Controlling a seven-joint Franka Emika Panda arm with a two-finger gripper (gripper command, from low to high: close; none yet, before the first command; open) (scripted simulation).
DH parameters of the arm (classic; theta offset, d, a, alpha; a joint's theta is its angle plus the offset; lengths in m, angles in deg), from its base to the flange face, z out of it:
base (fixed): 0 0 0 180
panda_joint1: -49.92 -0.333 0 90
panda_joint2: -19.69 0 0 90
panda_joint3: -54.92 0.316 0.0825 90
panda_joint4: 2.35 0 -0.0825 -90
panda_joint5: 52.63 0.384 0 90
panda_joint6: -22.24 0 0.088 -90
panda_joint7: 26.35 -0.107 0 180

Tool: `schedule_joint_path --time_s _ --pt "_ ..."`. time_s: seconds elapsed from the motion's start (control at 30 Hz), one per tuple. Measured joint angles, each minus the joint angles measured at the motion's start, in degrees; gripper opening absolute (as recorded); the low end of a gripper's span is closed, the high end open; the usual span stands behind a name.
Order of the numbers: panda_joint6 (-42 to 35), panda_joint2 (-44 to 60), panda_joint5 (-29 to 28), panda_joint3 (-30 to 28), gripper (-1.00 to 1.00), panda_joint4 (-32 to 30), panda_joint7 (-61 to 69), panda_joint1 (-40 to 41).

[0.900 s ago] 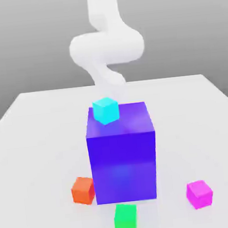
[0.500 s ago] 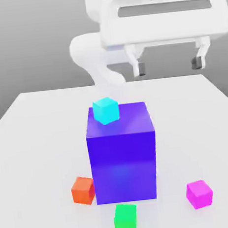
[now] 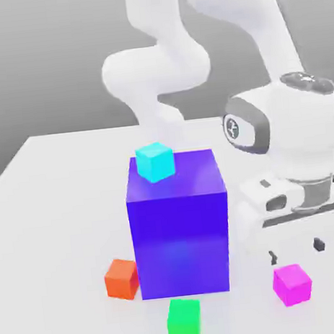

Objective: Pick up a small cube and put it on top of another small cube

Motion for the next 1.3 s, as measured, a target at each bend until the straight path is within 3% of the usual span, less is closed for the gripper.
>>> schedule_joint_path --time_s 0.07,0.1,0.33,0.5,1.0,1.17,1.2,1.3 --pt "3.2 4.1 -2.0 -2.5 0.00 0.8 -1.6 -2.1" --pt "4.7 6.1 -3.0 -3.7 -1.00 1.2 -2.3 -3.1" --pt "5.1 6.5 -3.4 -3.9 -1.00 1.3 -2.7 -3.3" --pt "-1.8 -2.4 2.3 0.1 -1.00 -0.7 1.7 -0.5" --pt "-11.1 -11.1 9.1 -6.2 -1.00 0.3 36.3 16.5" --pt "-4.8 -4.3 8.1 -7.2 -1.00 0.8 38.5 17.4" --pt "-3.0 -2.4 7.6 -7.5 1.00 0.9 38.2 17.2" --pt "-3.0 -2.4 7.6 -7.5 1.00 0.9 38.2 17.2"
